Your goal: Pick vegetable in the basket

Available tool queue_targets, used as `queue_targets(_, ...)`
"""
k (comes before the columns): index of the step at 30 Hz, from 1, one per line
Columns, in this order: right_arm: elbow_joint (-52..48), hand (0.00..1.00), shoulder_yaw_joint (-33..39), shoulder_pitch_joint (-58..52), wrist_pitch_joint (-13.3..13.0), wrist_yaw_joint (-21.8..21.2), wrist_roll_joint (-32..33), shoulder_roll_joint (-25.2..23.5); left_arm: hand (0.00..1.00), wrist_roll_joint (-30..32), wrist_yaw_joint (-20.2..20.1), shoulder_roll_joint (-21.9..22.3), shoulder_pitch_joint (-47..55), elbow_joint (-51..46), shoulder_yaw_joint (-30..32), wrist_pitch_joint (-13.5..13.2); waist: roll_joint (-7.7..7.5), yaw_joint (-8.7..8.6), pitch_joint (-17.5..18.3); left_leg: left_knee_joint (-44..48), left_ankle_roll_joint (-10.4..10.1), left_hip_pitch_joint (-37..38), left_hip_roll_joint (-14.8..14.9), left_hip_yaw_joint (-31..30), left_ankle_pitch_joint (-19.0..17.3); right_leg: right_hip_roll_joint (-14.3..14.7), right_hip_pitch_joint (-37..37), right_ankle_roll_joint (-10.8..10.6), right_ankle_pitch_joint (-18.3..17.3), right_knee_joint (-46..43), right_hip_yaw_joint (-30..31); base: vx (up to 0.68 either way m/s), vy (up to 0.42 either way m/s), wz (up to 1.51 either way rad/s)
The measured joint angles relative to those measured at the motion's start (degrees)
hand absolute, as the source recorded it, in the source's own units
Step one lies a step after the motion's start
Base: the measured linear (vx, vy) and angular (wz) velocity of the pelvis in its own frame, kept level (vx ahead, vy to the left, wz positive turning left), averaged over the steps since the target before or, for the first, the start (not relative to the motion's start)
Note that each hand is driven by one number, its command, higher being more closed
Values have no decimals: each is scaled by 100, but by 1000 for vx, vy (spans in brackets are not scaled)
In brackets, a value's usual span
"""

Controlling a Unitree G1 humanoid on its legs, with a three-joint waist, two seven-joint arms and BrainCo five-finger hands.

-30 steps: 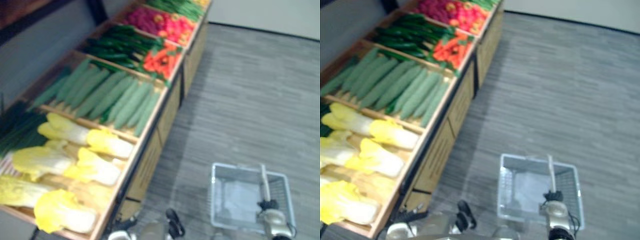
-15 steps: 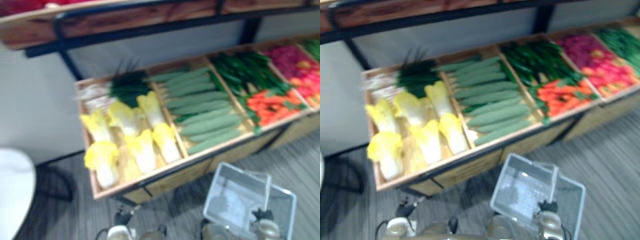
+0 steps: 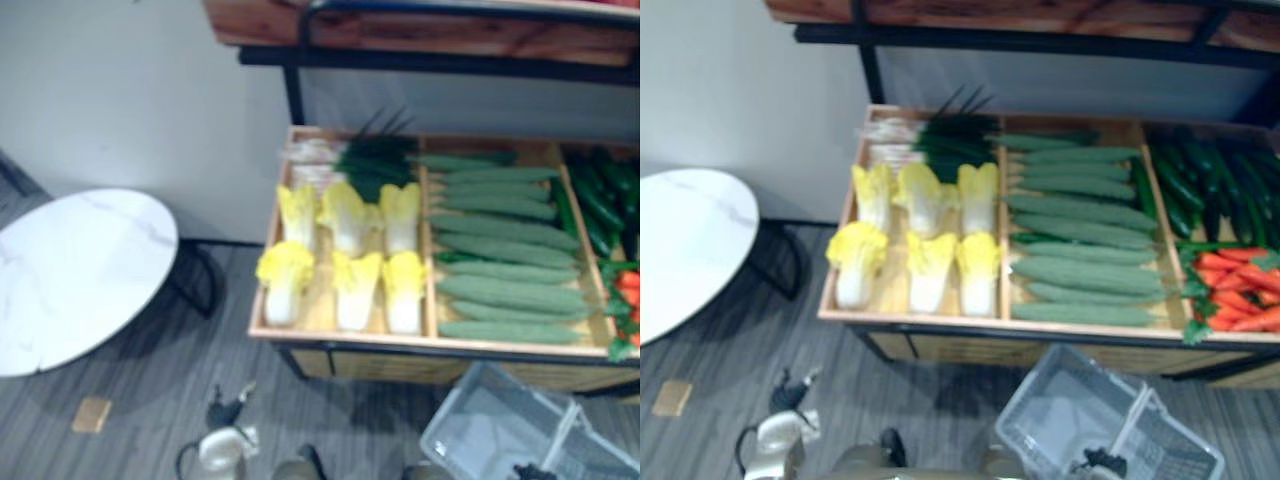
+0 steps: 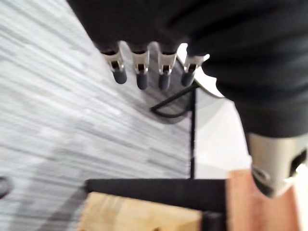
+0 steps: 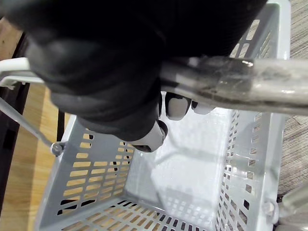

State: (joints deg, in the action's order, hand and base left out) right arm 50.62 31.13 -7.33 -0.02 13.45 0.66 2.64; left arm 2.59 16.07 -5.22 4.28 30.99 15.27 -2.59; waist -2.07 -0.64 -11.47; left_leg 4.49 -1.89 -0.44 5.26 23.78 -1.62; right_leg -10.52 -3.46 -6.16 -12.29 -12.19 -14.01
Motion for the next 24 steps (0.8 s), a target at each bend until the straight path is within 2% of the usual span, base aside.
queue_targets(5, -7, 100, -8, -12, -100, -27, -8, 77, 0, 89, 92, -234, -116, -1304, -162, -230, 193, -78, 63, -1009, 31, 400, -173, -102, 603, 76, -94, -1, 164, 220, -87, -73, 38, 12)
queue_targets(9, -27, 100, -28, -53, -150, -44, -15, 86, 0, 70, 181, -252, -460, -2053, -295, -439, 284, -106, 119, -1044, 14, 417, -118, -98, 653, 156, -84, 30, 184, 217, -38, -68, -5, -6)
queue_targets(12, -29, 100, -50, -76, -157, -130, -14, 96, 0, 203, 184, -394, -685, -2487, -577, -451, 320, -124, 141, -1046, 9, 461, -60, -60, 655, 202, -91, 52, 180, 223, 31, -30, -5, -10)
queue_targets(16, -39, 100, -59, -51, -162, -153, -21, 109, 0, 539, 182, -537, -984, -2561, -781, -454, 351, -243, 159, -1046, 1, 464, -39, 8, 654, 252, -98, 79, 256, 322, 93, 8, 8, -10)
queue_targets(20, -45, 100, -69, -41, -157, -148, -59, 104, 0, 1188, 256, -674, -1381, -2359, -1207, -417, 361, -264, 164, -1045, -20, 481, -2, 173, 640, 310, -68, 88, 352, 416, 244, 47, 15, -20)
queue_targets(22, -53, 100, -78, -9, -154, -145, -66, 104, 0, 1502, 356, -705, -1541, -2170, -1332, -318, 360, -294, 162, -1044, -32, 528, 7, 231, 631, 324, -65, 90, 353, 418, 335, 48, 3, -23)
queue_targets(24, -100, 100, -234, 33, -162, -125, -70, 144, 0, 1857, 441, -755, -1633, -2007, -1452, -163, 399, -417, 142, -1044, -63, 536, 20, 292, 610, 336, -13, 89, 355, 400, 433, 35, 2, -22)
